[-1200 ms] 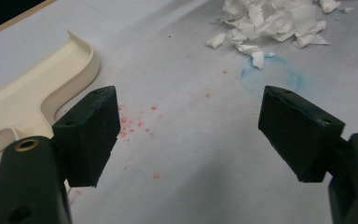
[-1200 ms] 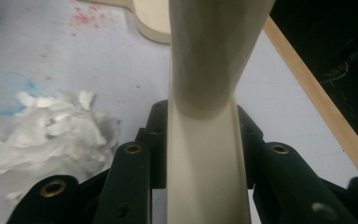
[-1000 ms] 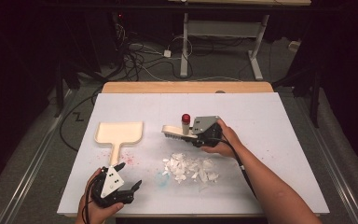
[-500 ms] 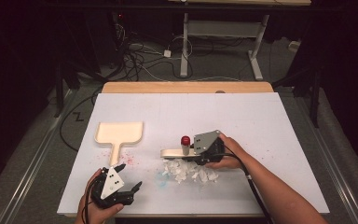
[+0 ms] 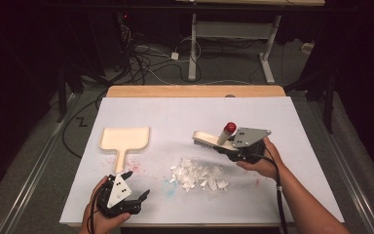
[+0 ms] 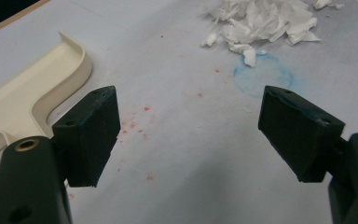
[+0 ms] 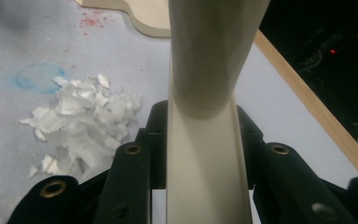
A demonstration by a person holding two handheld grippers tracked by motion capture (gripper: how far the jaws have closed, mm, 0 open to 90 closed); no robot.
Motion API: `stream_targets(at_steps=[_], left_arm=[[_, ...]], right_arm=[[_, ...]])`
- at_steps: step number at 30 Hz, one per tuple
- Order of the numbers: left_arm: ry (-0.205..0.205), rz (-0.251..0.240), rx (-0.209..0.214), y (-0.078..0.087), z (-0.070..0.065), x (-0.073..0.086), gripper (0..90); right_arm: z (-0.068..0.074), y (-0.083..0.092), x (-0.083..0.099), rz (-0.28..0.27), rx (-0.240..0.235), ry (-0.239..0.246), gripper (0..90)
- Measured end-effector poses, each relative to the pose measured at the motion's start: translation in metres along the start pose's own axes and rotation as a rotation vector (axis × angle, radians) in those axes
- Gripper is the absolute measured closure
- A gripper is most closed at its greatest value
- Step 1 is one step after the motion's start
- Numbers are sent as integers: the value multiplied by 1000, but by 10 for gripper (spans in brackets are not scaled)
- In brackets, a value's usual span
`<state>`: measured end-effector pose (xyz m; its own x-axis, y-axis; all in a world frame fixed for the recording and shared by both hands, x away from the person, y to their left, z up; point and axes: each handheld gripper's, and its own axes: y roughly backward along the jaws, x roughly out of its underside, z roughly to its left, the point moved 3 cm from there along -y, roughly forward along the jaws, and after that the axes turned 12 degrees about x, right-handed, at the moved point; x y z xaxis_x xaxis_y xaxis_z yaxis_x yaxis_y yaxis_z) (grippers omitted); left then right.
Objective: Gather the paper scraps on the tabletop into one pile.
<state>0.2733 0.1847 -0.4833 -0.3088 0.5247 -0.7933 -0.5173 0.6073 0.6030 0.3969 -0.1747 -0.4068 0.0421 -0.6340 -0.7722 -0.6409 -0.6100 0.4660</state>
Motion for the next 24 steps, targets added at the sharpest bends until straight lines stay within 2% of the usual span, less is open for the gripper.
stream_targets(at_steps=[2,3,4,5,6,7,9,10,11,13,14,15,17,20,23,24], left_arm=[[-1,0,-2,0,0,0,201],[-3,1,-2,1,0,0,201],[-2,-1,-2,1,0,0,201],[-1,-3,-4,1,0,0,201],[-1,-3,-5,1,0,0,201],[-2,-4,-4,1,0,-1,201],[-5,-3,-5,1,-1,-1,201],[-6,-2,-5,1,-1,-1,201],[-7,-2,-4,1,-1,-1,201],[-6,-3,-4,1,-1,-1,201],[-8,-1,-4,0,-1,-1,201],[-8,1,-4,0,-1,-2,201],[-8,-1,-3,0,-1,-2,201],[-6,1,-3,0,-1,-2,201],[4,7,5,0,-2,-1,201],[-10,5,1,-1,-1,-2,201]], right_arm=[[-4,19,10,34,36,-22,681],[-4,19,10,34,36,-22,681],[-6,33,17,64,56,-33,681],[-6,33,17,64,56,-33,681],[-6,45,25,95,62,-43,681],[-6,45,25,95,62,-43,681],[-6,57,34,121,77,-47,681],[-4,67,44,139,71,-64,681],[-4,67,44,139,71,-64,681],[-3,75,55,172,80,-61,681],[-2,82,64,196,77,-76,681],[-2,82,64,196,77,-76,681],[2,94,73,205,38,-61,681],[8,106,75,177,-33,-60,681],[20,113,72,136,-139,-40,681],[23,114,71,126,-168,-33,681]])
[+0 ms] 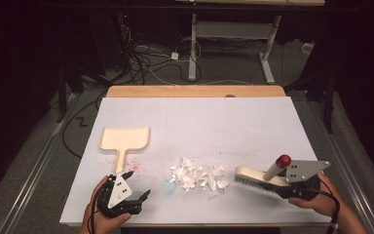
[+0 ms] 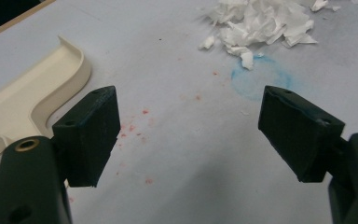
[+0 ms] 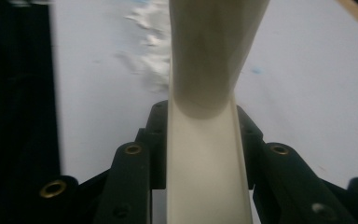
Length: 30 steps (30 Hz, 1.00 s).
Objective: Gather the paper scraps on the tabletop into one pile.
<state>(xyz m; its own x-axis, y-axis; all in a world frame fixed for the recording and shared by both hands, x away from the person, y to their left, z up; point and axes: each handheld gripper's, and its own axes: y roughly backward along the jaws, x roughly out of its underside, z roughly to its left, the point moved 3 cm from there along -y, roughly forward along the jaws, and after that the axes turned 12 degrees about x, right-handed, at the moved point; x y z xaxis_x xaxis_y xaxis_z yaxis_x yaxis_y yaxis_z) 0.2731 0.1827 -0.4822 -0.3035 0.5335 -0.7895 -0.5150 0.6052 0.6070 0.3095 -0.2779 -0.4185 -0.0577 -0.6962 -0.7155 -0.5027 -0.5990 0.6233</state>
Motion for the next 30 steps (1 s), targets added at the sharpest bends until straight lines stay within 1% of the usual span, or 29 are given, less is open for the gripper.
stream_targets(at_steps=[1,2,3,4,5,7,8,9,10,11,12,13,14,15,16,17,18,19,20,21,22,23,24,25,26,27,28,29,30], left_arm=[[0,0,0,0,0,0,201],[-1,0,1,-1,-1,0,201],[-1,0,3,-1,-1,0,201],[12,5,7,-1,-2,0,201],[1,3,4,-2,-1,-1,201],[-1,5,5,-2,-1,-1,201],[11,10,12,-3,-2,0,201],[-1,7,9,-3,-1,-1,201],[-4,9,8,-4,-1,-1,201],[-5,10,9,-4,-2,-1,201],[7,14,16,-4,-3,0,201],[7,16,15,-4,-3,0,201],[-5,12,10,-4,-2,0,201],[9,13,16,-3,-3,1,201],[1,10,12,-2,-2,1,201],[4,10,12,-2,-1,1,201],[6,11,12,-3,-1,2,201],[8,13,11,-3,0,2,201],[20,19,15,-3,-1,2,201],[17,20,17,-4,-2,2,201],[9,22,18,-5,-3,1,201],[9,22,18,-5,-3,1,201],[7,22,19,-5,-4,0,201],[6,23,20,-5,-4,0,201],[6,23,20,-6,-4,0,201],[7,24,21,-6,-3,-1,201],[8,23,23,-7,-3,-1,201],[8,24,23,-7,-3,-1,201],[8,25,23,-8,-2,0,201]], right_arm=[[0,0,0,0,0,0,681],[6,-1,-2,-13,-47,10,681],[10,-3,-5,-22,-71,22,681],[18,-10,-11,-31,-101,33,681],[18,-10,-11,-31,-101,33,681],[25,-20,-19,-42,-162,54,681],[30,-32,-26,-40,-197,82,681],[30,-32,-26,-40,-197,82,681],[33,-44,-31,-30,-217,115,681],[33,-44,-31,-30,-217,115,681],[34,-51,-33,-26,-229,122,681],[35,-56,-35,-16,-230,127,681],[33,-60,-36,-21,-235,130,681],[33,-60,-36,-21,-235,130,681],[32,-60,-37,-22,-234,127,681],[32,-60,-36,-12,-219,126,681],[31,-61,-36,-11,-203,144,681],[29,-62,-36,-16,-196,135,681],[28,-63,-36,-20,-193,133,681],[25,-68,-38,-25,-178,126,682],[24,-71,-41,-27,-167,129,682],[24,-71,-41,-27,-167,129,682],[23,-75,-44,-29,-162,135,682],[23,-78,-47,-30,-162,130,682],[23,-84,-51,-43,-164,143,681],[24,-87,-55,-39,-155,136,682],[24,-92,-59,-47,-159,141,682],[26,-101,-67,-64,-168,155,681],[27,-103,-71,-69,-172,153,681]])
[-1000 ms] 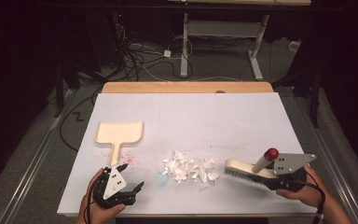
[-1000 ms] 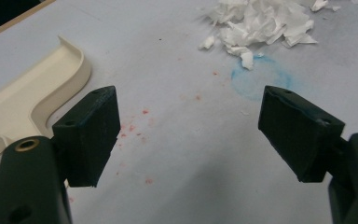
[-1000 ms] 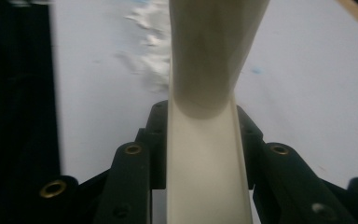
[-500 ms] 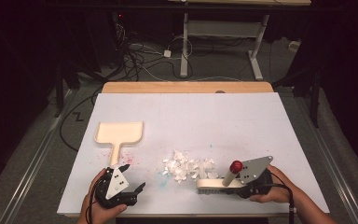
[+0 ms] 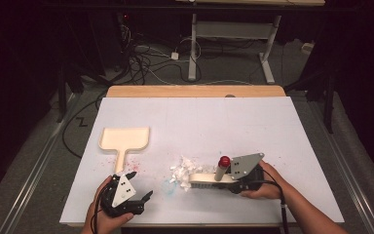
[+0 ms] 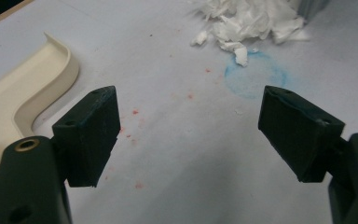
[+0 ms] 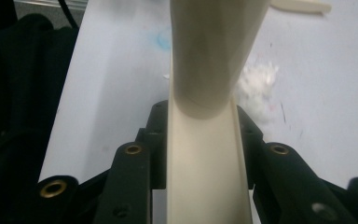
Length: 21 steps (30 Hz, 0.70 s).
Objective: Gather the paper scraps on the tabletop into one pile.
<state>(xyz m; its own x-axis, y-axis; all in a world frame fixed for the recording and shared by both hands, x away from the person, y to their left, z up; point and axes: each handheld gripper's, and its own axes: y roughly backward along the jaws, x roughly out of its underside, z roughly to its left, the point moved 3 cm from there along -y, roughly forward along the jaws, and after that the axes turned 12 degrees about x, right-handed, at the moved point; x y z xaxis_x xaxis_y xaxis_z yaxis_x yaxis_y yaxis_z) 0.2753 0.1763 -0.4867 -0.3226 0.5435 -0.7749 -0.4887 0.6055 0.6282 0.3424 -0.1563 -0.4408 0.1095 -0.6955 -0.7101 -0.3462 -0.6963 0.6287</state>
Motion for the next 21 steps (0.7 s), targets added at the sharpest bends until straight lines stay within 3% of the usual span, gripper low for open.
stream_targets(at_steps=[3,5,7,9,11,15,18,21], left_arm=[[-3,0,3,1,0,1,201],[-1,-5,5,2,0,1,201],[-10,-15,-3,3,2,1,201],[-1,-17,1,4,1,1,201],[-6,-14,1,4,0,1,201],[-13,-15,0,4,0,-1,201],[-15,-17,2,3,-1,-2,201],[-24,-18,5,3,-2,-3,201]], right_arm=[[0,-3,-6,-18,6,6,681],[2,0,-8,-16,21,-18,681],[1,14,-7,-28,60,-37,681],[1,21,-7,-30,71,-60,681],[0,36,-5,-29,138,-98,681],[-3,59,4,-6,295,-249,681],[-4,62,12,87,475,-332,681],[-7,54,19,143,547,-455,682]])
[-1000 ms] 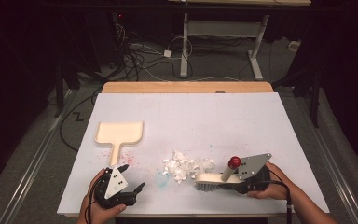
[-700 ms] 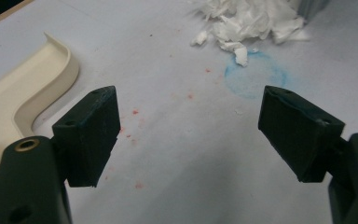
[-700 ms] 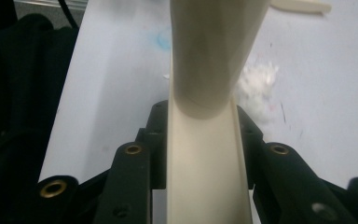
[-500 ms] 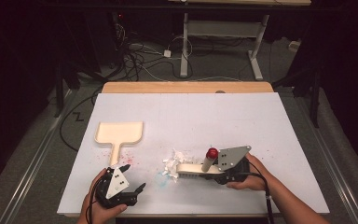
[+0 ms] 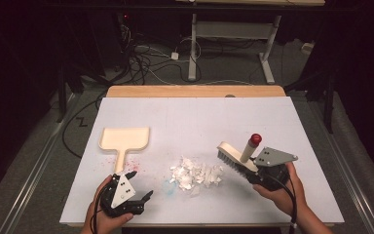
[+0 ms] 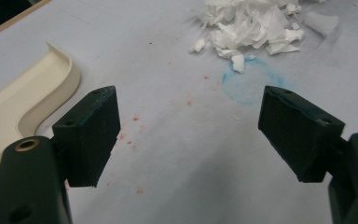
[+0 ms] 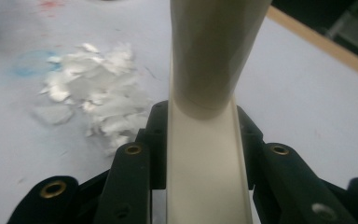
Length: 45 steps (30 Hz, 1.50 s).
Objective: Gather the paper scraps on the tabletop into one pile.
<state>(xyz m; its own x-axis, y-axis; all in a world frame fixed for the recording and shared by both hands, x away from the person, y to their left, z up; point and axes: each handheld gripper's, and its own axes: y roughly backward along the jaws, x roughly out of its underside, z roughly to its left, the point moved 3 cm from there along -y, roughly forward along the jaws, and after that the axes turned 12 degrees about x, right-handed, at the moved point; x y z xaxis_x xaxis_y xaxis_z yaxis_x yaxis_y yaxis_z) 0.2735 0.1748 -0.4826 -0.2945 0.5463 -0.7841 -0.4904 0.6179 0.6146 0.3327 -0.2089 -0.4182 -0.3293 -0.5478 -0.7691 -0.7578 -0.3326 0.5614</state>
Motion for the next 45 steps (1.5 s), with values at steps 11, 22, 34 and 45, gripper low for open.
stream_targets(at_steps=[11,22,34,45], left_arm=[[2,-12,-5,4,2,1,201],[-2,-13,-2,4,1,1,201],[3,-14,-3,5,1,3,201],[4,-2,0,4,0,2,201]], right_arm=[[43,-43,-8,120,94,-12,681],[85,-58,-34,84,37,-101,681],[75,-52,-47,-6,81,-107,681],[46,-21,-23,16,68,-116,682]])
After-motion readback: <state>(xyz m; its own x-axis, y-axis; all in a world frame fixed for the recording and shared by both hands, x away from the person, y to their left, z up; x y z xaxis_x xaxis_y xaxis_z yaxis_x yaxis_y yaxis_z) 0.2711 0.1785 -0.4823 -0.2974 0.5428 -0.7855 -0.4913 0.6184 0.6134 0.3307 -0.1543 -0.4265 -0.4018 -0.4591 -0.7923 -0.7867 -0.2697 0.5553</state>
